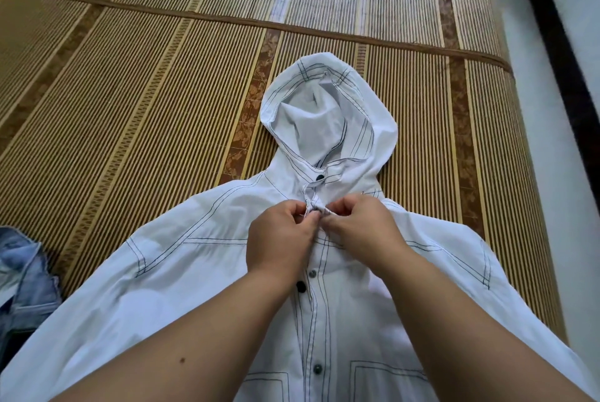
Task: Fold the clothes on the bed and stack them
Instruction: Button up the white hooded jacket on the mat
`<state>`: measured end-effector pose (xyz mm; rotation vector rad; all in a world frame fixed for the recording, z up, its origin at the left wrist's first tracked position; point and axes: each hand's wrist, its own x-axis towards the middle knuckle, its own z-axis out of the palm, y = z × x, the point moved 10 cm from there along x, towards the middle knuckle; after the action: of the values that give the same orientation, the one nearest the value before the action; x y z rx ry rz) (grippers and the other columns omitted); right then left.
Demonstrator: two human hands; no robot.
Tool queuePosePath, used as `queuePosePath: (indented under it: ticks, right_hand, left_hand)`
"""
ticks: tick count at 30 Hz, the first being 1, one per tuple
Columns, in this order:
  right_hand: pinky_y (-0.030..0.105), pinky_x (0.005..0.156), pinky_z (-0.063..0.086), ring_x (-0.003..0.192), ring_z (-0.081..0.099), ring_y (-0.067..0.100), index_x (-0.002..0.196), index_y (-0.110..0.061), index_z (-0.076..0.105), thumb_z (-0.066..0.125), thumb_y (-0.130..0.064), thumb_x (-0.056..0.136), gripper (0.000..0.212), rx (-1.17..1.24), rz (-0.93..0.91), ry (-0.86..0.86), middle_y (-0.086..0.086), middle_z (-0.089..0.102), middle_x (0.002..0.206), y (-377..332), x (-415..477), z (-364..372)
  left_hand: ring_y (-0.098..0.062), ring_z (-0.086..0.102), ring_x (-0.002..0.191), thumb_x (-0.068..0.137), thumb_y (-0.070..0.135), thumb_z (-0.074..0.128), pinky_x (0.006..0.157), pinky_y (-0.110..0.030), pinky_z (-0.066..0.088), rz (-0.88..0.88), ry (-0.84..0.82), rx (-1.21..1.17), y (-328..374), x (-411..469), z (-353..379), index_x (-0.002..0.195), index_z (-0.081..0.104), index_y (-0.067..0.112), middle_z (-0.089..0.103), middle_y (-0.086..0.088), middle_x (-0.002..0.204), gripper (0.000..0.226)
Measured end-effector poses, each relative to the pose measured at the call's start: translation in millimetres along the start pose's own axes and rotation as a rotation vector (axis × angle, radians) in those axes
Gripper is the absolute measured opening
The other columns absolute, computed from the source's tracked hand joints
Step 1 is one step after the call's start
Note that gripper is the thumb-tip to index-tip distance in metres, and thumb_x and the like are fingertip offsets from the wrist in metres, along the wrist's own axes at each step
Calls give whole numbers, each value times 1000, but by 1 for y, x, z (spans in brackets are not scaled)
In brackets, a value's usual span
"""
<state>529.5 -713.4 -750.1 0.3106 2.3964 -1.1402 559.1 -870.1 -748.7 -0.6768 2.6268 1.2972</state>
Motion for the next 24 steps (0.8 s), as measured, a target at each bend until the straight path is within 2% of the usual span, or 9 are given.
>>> queuePosePath:
  ticks: [2, 5, 10, 12, 15, 19, 22, 24]
  right_hand:
    - [38, 79, 54, 81, 67, 22, 84, -13, 71, 70, -22, 82, 9, 50, -5, 2, 2, 72, 80, -1, 0, -1]
    - [37, 76, 54, 79, 67, 20, 83, -13, 74, 67, -27, 85, 15, 36, -23, 40, 1, 72, 77, -4, 0, -4]
    - [28, 60, 44, 63, 58, 12, 67, -17, 66, 66, -31, 85, 22, -41, -49, 92, -6, 62, 60, -8, -1, -8]
    - [26, 57, 40, 65, 57, 12, 60, -21, 59, 66, -30, 82, 26, -98, -70, 127, -6, 61, 60, -10, -2, -11]
    - [29, 61, 43, 70, 59, 15, 59, -25, 57, 66, -32, 82, 26, -135, -103, 145, -5, 63, 65, -14, -5, -10]
    - [29, 64, 46, 70, 61, 12, 68, -25, 68, 64, -35, 84, 20, -149, -148, 110, -5, 67, 68, -19, -9, -4]
    - [31, 67, 48, 73, 62, 14, 75, -20, 72, 61, -30, 85, 17, -165, -159, 99, -3, 69, 71, -17, -9, -2]
    - [32, 68, 49, 75, 62, 15, 79, -18, 73, 61, -27, 86, 17, -142, -158, 93, -1, 69, 72, -15, -8, -2]
  left_hand:
    - [-10, 62, 68, 80, 42, 67, 60, -25, 46, -8, -7, -4, -1, 1, 0, 73, 69, 23, 67, 8, 64, 21]
    - [-9, 62, 69, 80, 43, 69, 63, -26, 48, -18, -23, -39, -3, -1, 3, 71, 67, 22, 67, 9, 66, 22]
    - [-8, 61, 66, 83, 34, 69, 61, -24, 45, 16, -25, -107, -2, -4, 2, 71, 68, 26, 68, 9, 66, 14]
    - [-9, 61, 68, 82, 33, 70, 63, -24, 44, 20, 3, -112, 0, -5, -1, 75, 71, 25, 69, 7, 69, 11]
    - [-11, 64, 75, 82, 33, 70, 70, -26, 47, -1, 54, -130, 0, -6, -6, 82, 74, 22, 72, 5, 76, 11]
    - [-15, 66, 81, 84, 26, 69, 76, -31, 52, -19, 50, -167, 1, -7, -4, 88, 75, 20, 74, 2, 81, 10]
    - [-6, 67, 81, 84, 22, 69, 77, -25, 52, -6, 10, -218, 2, -8, 1, 92, 77, 20, 75, 5, 85, 12]
    - [8, 62, 74, 84, 19, 69, 73, -13, 49, 10, -13, -268, 3, -8, 4, 94, 77, 20, 74, 11, 82, 13]
